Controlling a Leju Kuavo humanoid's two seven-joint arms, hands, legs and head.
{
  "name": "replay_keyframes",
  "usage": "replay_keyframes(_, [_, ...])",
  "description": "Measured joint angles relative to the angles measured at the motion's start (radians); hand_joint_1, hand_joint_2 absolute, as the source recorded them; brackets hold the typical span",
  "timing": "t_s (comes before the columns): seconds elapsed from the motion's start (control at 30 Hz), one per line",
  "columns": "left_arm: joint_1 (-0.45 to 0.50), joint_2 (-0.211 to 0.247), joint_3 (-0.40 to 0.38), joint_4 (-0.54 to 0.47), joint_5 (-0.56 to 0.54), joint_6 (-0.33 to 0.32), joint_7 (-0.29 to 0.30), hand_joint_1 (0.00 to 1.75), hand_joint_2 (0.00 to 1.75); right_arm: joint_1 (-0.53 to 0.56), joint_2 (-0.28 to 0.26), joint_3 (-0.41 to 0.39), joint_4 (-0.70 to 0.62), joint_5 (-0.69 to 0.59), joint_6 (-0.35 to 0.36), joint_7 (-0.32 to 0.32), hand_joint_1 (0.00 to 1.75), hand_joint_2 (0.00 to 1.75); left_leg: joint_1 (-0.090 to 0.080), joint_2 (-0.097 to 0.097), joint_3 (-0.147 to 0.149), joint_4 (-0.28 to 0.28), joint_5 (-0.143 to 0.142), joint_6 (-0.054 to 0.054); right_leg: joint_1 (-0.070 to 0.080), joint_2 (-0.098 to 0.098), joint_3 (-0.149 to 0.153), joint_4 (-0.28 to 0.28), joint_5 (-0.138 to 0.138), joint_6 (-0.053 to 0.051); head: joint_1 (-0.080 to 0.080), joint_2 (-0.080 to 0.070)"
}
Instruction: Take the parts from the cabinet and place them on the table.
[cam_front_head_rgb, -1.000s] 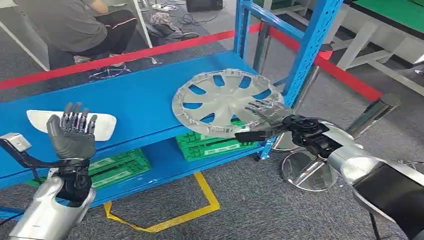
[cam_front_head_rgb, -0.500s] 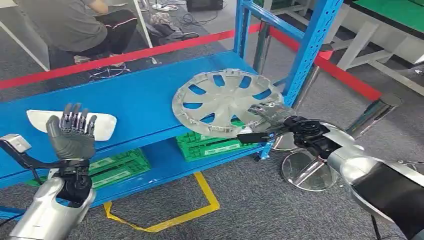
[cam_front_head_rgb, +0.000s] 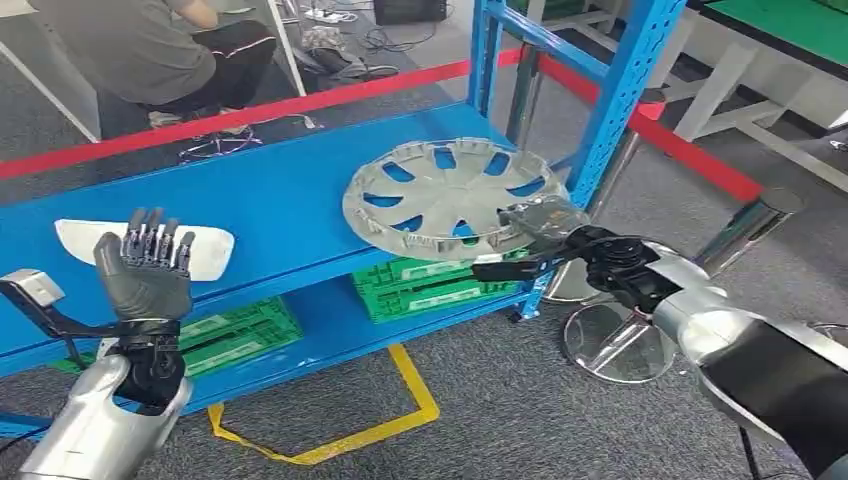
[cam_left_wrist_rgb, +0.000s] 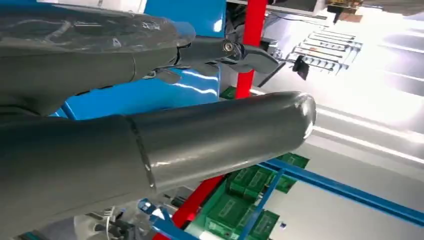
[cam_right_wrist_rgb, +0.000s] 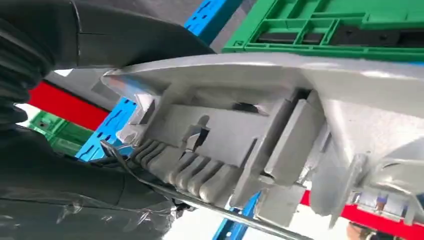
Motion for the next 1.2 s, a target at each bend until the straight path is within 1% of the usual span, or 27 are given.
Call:
replay_keyframes(0.17, [0.001,0.001,0.000,0.000,0.000,0.000,-0.002,0.00,0.00,0.000,0.001,-0.013,0.000,-0.015,0.000,-0.003,1.75,1.75,0.000,0.000,0.000,0.001,0.000,0.000,0.000,0.000,0.000,0.000,0.000,0.000,0.001,0.000])
replay_keyframes(0.3, [0.002,0.002,0.000,0.000,-0.002,0.006,-0.001,0.00,0.00,0.000,0.001,-0.031,0.000,-0.072,0.004,-0.016,1.75,1.75,0.000,0.000,0.000,0.001,0.000,0.000,0.000,0.000,0.000,0.000,0.000,0.000,0.001,0.000])
replay_keyframes(0.4, [0.005,0.004,0.000,-0.001,-0.005,0.015,0.013,0.00,0.00,0.000,0.003,-0.056,-0.015,-0.149,0.039,-0.034,1.75,1.75,0.000,0.000,0.000,0.001,0.000,0.000,0.000,0.000,0.001,0.000,0.000,0.000,0.002,0.000])
replay_keyframes(0.43, [0.006,0.005,0.000,-0.002,-0.005,0.018,0.015,0.00,0.00,0.000,0.005,-0.063,-0.026,-0.169,0.053,-0.032,1.75,1.75,0.000,0.000,0.000,0.001,0.000,0.000,0.000,0.000,0.001,0.000,0.000,0.000,0.001,0.000])
replay_keyframes(0.53, [0.016,0.009,0.000,-0.017,-0.004,0.037,0.029,0.00,0.00,0.003,0.014,-0.089,-0.084,-0.289,0.101,-0.011,1.75,1.75,0.000,0.000,0.000,0.001,0.000,0.000,0.000,0.000,0.000,0.000,0.000,0.000,0.001,0.000])
replay_keyframes(0.7, [0.028,0.014,0.000,-0.036,-0.004,0.043,0.035,0.00,0.00,0.006,0.022,-0.125,-0.151,-0.341,0.115,-0.003,1.75,1.75,0.000,-0.001,0.000,0.001,0.000,0.000,0.000,-0.001,0.001,0.000,0.000,0.000,0.000,0.000])
replay_keyframes(0.73, [0.032,0.015,0.000,-0.040,-0.005,0.047,0.039,0.00,0.00,0.013,0.022,-0.131,-0.168,-0.374,0.112,0.000,1.75,1.75,0.000,-0.001,0.000,0.001,0.000,0.000,0.000,-0.001,0.001,0.000,0.000,0.000,0.000,0.000])
replay_keyframes(0.8, [0.039,0.018,0.000,-0.051,-0.005,0.050,0.050,0.00,0.00,0.025,0.022,-0.147,-0.210,-0.440,0.112,0.025,1.75,1.75,0.000,0.000,0.000,0.001,0.000,0.000,0.000,0.000,0.001,0.000,0.000,0.000,0.000,0.000])
replay_keyframes(0.87, [0.044,0.019,0.000,-0.060,-0.006,0.052,0.050,0.00,0.00,0.034,0.022,-0.161,-0.253,-0.470,0.114,0.039,1.75,1.75,0.000,0.000,0.000,0.001,0.000,0.000,0.000,0.000,0.000,0.000,0.000,0.000,0.000,0.000])
replay_keyframes(0.93, [0.045,0.020,0.000,-0.066,-0.007,0.052,0.055,0.00,0.00,0.052,0.022,-0.173,-0.294,-0.516,0.100,0.059,1.75,1.75,0.000,-0.001,0.000,0.001,0.000,0.000,0.000,-0.001,0.000,0.000,0.000,0.000,0.000,0.000])
replay_keyframes(1.0, [0.046,0.020,0.000,-0.068,-0.009,0.049,0.056,0.00,0.00,0.081,0.022,-0.191,-0.357,-0.559,0.081,0.077,1.75,1.75,0.000,-0.001,0.000,0.001,0.000,0.000,0.000,-0.001,0.000,0.000,0.000,0.000,0.003,0.000])
replay_keyframes(1.07, [0.044,0.020,0.000,-0.068,-0.015,0.047,0.056,0.00,0.00,0.115,0.025,-0.212,-0.424,-0.595,0.062,0.102,1.75,1.75,0.000,-0.001,0.000,0.001,0.000,0.000,0.000,-0.001,0.000,0.000,0.000,0.000,0.000,0.000])
replay_keyframes(1.13, [0.043,0.019,0.000,-0.068,-0.023,0.046,0.053,0.00,0.00,0.153,0.025,-0.236,-0.500,-0.626,0.051,0.115,1.75,1.75,0.000,-0.001,-0.001,0.001,0.000,0.000,0.000,-0.001,0.000,0.000,0.000,0.000,0.002,0.000])
replay_keyframes(1.2, [0.043,0.019,0.000,-0.068,-0.029,0.047,0.047,0.00,0.00,0.190,0.029,-0.256,-0.579,-0.648,0.046,0.126,1.75,1.75,0.000,-0.001,-0.001,0.001,-0.001,0.001,0.000,0.000,0.000,0.000,0.000,0.000,0.000,0.000])
